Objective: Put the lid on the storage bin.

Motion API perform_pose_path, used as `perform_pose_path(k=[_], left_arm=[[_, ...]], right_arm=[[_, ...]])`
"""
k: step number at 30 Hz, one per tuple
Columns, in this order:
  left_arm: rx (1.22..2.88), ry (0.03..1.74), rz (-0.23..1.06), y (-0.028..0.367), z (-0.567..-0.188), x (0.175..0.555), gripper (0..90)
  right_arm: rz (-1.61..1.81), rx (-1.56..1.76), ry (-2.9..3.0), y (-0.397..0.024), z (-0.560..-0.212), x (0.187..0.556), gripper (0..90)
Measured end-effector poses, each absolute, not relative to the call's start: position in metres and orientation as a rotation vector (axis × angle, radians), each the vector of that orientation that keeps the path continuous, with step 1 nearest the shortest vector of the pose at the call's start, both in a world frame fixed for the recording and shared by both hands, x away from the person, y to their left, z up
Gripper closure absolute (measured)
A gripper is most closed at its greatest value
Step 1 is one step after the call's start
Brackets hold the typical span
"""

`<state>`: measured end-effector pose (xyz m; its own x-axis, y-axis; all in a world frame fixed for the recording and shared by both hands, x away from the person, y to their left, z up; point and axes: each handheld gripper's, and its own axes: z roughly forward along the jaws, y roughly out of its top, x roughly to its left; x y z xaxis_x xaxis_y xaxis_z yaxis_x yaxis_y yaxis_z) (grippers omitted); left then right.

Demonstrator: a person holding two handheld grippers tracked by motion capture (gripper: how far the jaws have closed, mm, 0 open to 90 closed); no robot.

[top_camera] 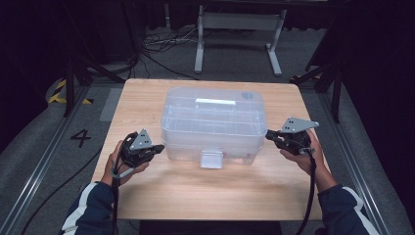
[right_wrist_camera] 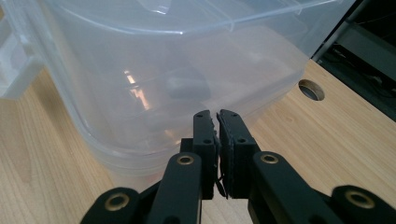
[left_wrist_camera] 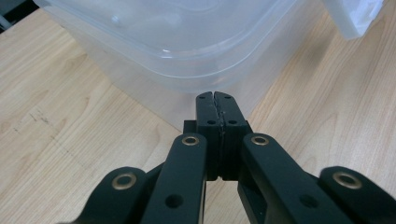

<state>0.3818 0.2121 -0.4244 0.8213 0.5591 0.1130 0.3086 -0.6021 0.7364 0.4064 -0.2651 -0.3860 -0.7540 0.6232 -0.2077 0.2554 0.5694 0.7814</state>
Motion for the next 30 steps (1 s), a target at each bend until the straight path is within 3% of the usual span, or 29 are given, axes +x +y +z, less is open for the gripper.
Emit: perform_pose_path(k=[13,30], left_arm=[[2.297,0.562,0.414,0.193,-0.429,0.386,89.9],[2.259,0.612,0.462,0.219,-0.423,0.372,84.0]], right_arm=[[1.078,0.691,2.326,-0.264,-0.383,0.414,83.9],[1.019,0.597,2.367,-0.275,-0.373,0.394,78.7]])
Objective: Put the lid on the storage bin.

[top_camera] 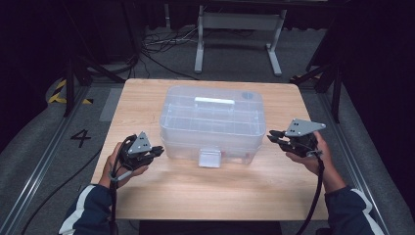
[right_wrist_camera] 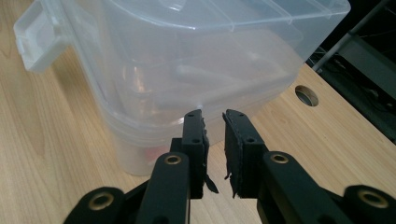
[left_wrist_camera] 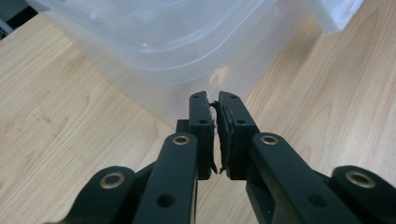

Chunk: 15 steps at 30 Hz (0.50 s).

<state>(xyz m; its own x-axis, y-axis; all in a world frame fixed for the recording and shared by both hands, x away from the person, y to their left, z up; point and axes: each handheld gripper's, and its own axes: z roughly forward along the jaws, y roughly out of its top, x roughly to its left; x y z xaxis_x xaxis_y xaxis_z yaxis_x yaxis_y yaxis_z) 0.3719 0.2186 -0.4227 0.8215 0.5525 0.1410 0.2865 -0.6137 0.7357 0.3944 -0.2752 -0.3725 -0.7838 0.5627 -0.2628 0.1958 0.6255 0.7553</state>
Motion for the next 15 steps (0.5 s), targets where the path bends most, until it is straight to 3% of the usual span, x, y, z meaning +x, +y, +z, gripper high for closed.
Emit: perform_pose_path(k=[15], left_arm=[[2.317,0.681,0.564,0.235,-0.429,0.361,64.6]], right_arm=[[0.941,0.594,2.410,-0.294,-0.380,0.381,70.9]])
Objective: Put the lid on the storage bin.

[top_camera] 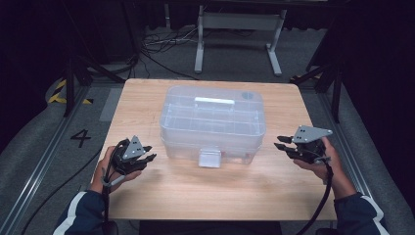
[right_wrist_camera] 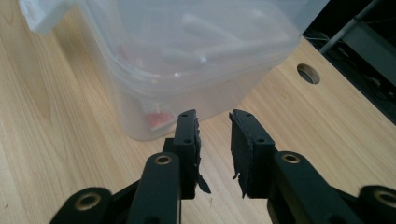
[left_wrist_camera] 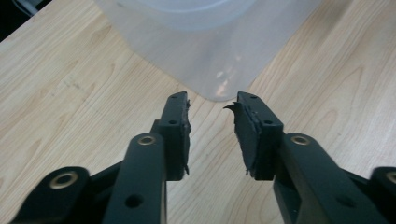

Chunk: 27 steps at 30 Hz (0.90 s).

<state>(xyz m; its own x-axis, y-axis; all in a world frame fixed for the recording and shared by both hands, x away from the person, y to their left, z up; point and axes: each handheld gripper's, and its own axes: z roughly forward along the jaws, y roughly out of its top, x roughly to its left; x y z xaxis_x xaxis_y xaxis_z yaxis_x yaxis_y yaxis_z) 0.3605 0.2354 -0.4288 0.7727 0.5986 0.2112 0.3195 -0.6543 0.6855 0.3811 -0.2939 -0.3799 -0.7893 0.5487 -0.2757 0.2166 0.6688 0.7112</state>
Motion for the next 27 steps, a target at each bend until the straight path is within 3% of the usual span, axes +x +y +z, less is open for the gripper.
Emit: perform_pose_path(k=[8,27], left_arm=[[2.345,0.698,0.598,0.240,-0.435,0.356,52.7],[2.389,0.823,0.513,0.270,-0.462,0.346,30.9]], right_arm=[[0.890,0.609,2.424,-0.304,-0.389,0.375,61.7],[0.822,0.758,2.404,-0.353,-0.430,0.357,46.3]])
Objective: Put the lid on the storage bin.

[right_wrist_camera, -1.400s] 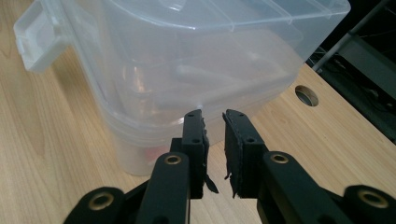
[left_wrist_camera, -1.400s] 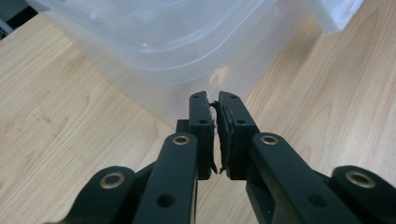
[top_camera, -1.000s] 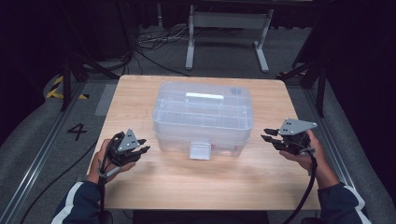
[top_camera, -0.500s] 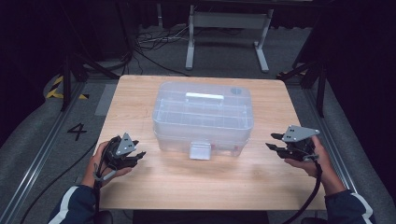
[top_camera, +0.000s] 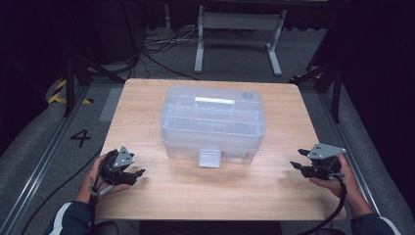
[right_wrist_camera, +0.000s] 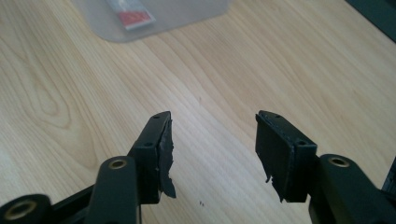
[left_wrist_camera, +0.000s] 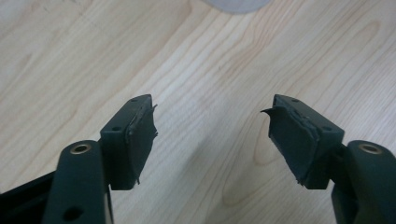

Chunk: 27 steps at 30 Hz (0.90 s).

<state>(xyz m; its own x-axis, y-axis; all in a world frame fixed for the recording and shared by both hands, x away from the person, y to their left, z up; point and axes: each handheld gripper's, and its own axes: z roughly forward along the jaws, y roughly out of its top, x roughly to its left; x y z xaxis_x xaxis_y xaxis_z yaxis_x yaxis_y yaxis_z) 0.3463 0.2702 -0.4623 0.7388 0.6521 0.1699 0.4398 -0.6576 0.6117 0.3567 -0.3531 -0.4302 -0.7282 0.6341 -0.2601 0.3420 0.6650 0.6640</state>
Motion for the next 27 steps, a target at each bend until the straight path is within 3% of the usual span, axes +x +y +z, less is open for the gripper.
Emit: perform_pose_path(k=[11,27], left_arm=[[2.359,0.911,0.478,0.287,-0.477,0.344,23.3],[2.194,1.010,0.389,0.304,-0.490,0.338,19.2]], right_arm=[[0.844,0.942,2.382,-0.377,-0.458,0.352,40.9],[1.010,1.154,2.327,-0.405,-0.488,0.337,32.5]])
